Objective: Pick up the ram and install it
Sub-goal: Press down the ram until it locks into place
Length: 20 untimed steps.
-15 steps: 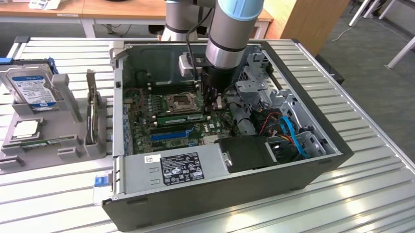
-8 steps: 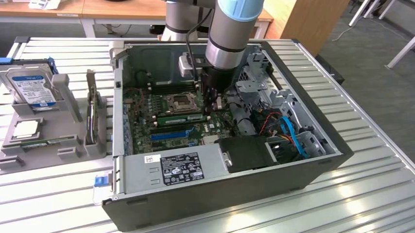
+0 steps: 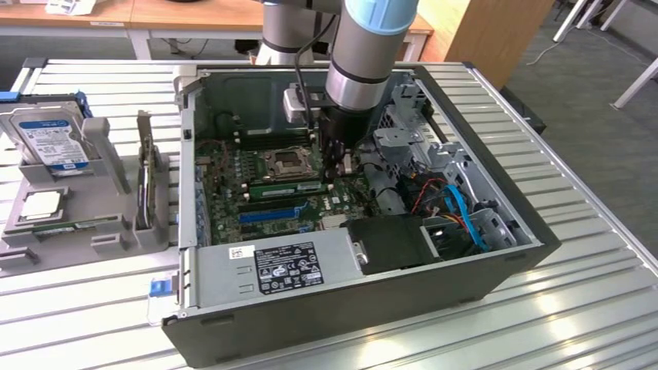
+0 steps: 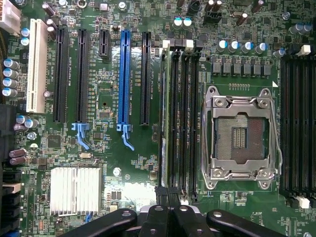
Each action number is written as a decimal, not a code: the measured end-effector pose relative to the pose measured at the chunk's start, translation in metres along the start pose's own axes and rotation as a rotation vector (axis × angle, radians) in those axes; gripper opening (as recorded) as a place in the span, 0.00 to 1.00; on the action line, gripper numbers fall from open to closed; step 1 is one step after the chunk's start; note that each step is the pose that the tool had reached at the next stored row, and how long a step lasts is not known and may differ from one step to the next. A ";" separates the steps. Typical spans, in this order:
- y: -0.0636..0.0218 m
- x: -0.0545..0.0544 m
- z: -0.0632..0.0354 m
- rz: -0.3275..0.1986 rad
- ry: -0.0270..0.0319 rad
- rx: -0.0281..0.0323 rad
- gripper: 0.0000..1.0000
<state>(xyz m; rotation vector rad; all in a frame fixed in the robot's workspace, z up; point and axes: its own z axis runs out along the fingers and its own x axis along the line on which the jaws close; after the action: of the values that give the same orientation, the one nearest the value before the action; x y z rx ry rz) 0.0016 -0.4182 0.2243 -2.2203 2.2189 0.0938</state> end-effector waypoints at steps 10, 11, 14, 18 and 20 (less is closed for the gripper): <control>-0.0001 0.000 0.0020 0.000 -0.0007 0.0002 0.10; -0.0001 0.000 0.0020 0.000 -0.0005 0.0001 0.10; -0.0001 0.000 0.0020 0.000 -0.0005 0.0000 0.10; 0.0001 0.000 -0.0007 0.000 -0.0008 0.0001 0.10; 0.0002 0.000 -0.0037 0.000 -0.0006 0.0001 0.10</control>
<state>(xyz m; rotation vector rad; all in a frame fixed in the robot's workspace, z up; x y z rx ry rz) 0.0015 -0.4183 0.2280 -2.2199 2.2186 0.0944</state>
